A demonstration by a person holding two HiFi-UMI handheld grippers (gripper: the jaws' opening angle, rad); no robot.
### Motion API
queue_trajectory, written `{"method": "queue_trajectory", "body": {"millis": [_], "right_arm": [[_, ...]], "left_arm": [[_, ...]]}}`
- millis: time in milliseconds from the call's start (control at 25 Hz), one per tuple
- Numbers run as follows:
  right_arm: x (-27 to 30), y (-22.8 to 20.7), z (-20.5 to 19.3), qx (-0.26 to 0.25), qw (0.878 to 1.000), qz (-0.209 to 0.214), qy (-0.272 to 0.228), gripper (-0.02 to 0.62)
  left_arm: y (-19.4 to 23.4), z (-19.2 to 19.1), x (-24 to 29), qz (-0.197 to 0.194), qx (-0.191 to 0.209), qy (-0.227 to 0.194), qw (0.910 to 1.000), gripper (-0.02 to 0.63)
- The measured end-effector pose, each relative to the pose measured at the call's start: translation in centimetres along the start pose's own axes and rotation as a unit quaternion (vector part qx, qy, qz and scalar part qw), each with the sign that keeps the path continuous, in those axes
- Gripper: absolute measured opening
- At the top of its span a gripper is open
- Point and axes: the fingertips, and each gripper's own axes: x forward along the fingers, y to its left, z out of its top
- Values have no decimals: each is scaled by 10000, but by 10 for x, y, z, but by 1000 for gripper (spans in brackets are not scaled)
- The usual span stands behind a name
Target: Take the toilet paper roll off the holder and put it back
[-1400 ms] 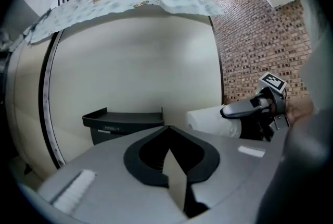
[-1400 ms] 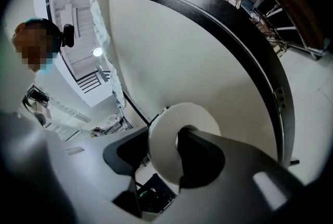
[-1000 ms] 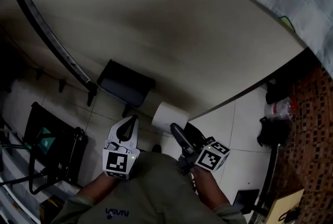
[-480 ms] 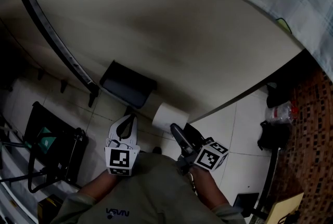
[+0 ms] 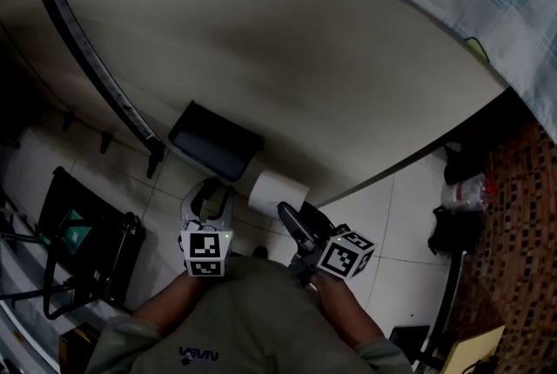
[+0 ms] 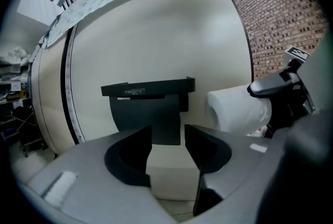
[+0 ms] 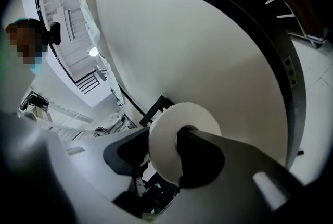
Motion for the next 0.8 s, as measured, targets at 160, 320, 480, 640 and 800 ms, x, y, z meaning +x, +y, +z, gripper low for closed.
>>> {"method": "queue_trajectory", "body": {"millis": [160,320,480,640,800], "right_arm": [[8,-1,-1,40,10000,-2,60,161],[15,-2,1,24,9999,-21,98,161],[21,-2,4,29,10000,-14,86,161],[28,-1,6,75,9999,25,72,161],[38,-1,4,174,9997,112,102,161]], "left_arm": [[-4,1,6,-35,19,-21,10000,242],[-1,3,12,109,154,6,9998,242],[6,2,15,228,295,42,9993,227],[6,2,9,204,267,38,9994,224],[8,0,-1,171,209,43,9996,221]]}}
